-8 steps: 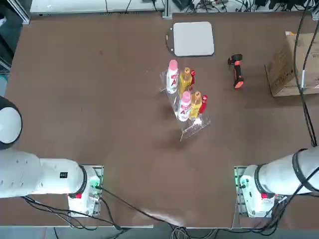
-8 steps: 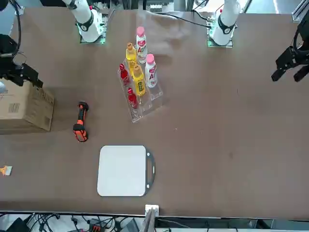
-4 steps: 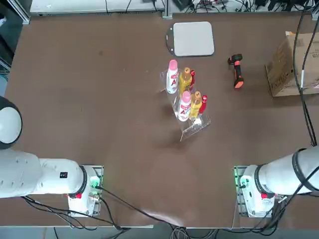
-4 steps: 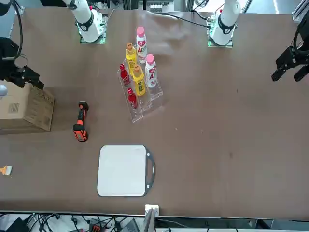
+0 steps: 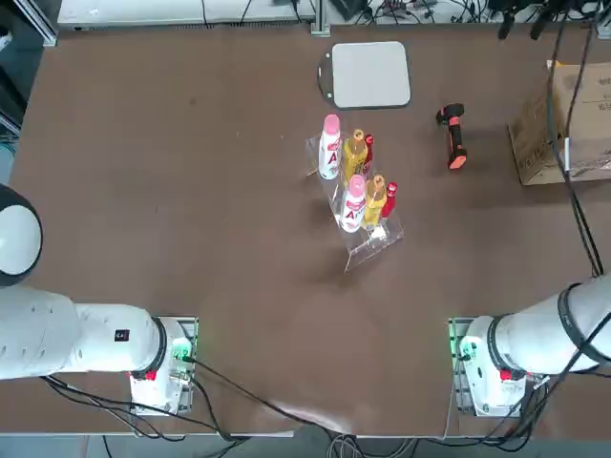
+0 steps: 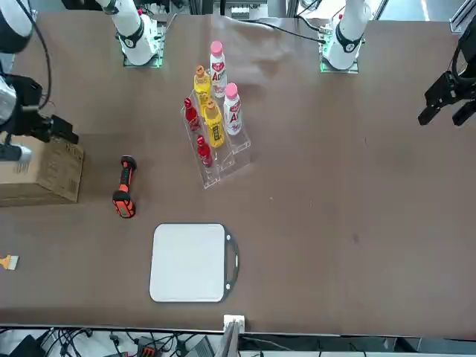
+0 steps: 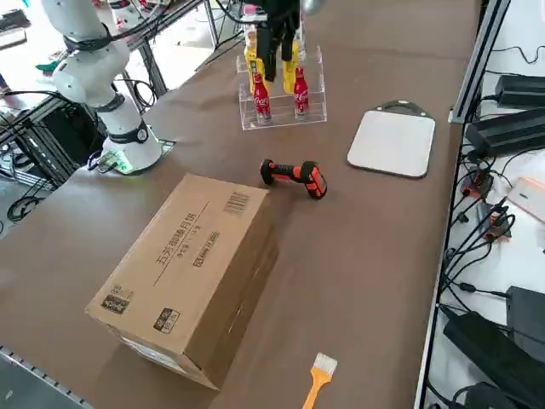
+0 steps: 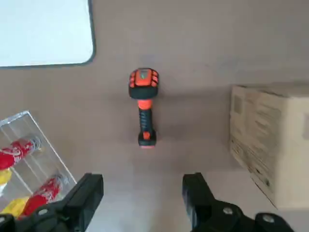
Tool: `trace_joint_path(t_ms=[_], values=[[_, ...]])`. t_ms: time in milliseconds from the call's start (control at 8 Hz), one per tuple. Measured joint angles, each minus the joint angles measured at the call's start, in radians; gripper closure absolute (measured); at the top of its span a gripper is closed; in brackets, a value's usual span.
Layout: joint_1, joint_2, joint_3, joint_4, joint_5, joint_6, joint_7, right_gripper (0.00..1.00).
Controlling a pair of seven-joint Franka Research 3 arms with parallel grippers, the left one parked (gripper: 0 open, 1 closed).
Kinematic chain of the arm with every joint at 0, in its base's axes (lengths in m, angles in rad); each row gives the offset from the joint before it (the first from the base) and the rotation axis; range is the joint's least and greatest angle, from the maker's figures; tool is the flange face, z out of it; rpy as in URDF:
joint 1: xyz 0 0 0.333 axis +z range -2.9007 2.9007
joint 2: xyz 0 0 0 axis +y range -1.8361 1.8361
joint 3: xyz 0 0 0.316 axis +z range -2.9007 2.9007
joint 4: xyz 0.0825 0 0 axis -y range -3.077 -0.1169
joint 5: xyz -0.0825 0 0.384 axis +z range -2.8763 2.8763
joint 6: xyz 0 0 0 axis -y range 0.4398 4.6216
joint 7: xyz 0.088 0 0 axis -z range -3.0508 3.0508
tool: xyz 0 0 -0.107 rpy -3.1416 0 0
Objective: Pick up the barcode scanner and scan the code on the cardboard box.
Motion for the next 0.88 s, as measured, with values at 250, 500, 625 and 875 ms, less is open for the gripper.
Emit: trace_joint_path(t_ms=[250,500,625,875], values=[[0.042,0.042,0.003,-0.126,0.0,0.197,0.001,0.0],[0.065,0.054,0.003,-0.257,0.0,0.341,0.001,0.0],[0.07,0.056,0.003,-0.319,0.0,0.419,0.001,0.0],[0.071,0.075,0.003,-0.392,0.0,0.531,0.001,0.0]])
